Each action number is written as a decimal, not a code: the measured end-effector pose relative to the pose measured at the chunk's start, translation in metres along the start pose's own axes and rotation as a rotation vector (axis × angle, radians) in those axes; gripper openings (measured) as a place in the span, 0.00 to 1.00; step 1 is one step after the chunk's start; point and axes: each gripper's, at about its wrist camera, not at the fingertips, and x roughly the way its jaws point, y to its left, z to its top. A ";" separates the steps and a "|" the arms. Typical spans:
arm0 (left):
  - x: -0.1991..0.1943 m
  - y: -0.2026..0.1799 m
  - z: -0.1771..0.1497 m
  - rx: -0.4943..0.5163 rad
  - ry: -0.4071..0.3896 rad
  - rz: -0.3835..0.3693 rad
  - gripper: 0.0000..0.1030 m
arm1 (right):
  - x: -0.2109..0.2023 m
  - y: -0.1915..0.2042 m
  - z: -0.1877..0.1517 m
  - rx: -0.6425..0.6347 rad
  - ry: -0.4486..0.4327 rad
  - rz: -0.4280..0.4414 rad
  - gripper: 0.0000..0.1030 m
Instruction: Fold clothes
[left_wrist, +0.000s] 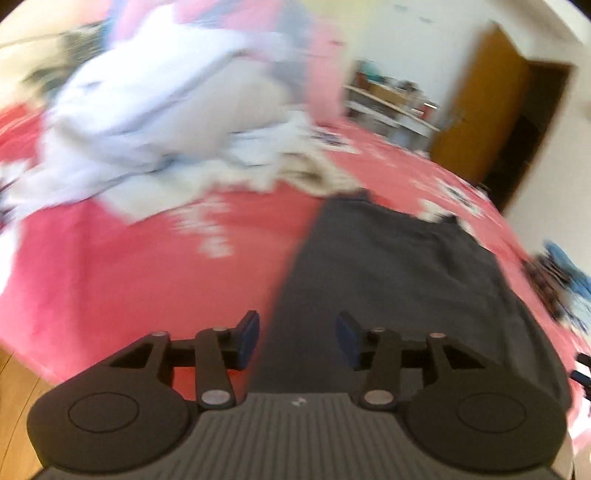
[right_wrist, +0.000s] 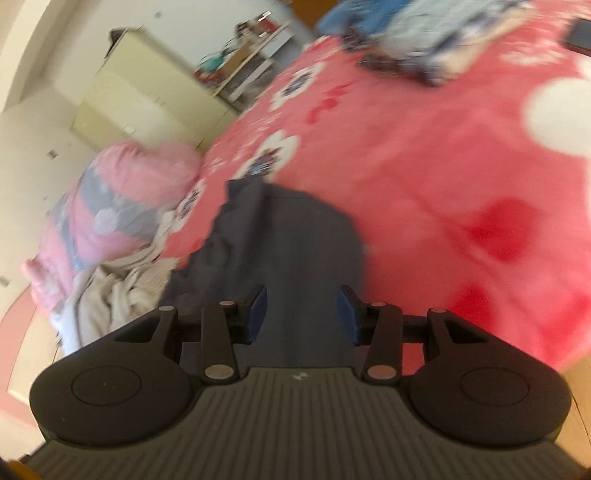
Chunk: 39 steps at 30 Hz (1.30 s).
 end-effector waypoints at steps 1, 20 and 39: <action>0.005 -0.016 0.001 0.030 0.005 -0.032 0.52 | -0.002 -0.006 -0.004 0.014 -0.009 -0.006 0.41; 0.076 -0.212 -0.038 0.310 0.169 -0.402 0.56 | -0.004 -0.019 -0.036 -0.236 0.008 0.034 0.44; 0.064 -0.147 -0.032 0.142 0.169 -0.340 0.55 | 0.065 0.146 -0.064 -0.552 0.075 0.382 0.08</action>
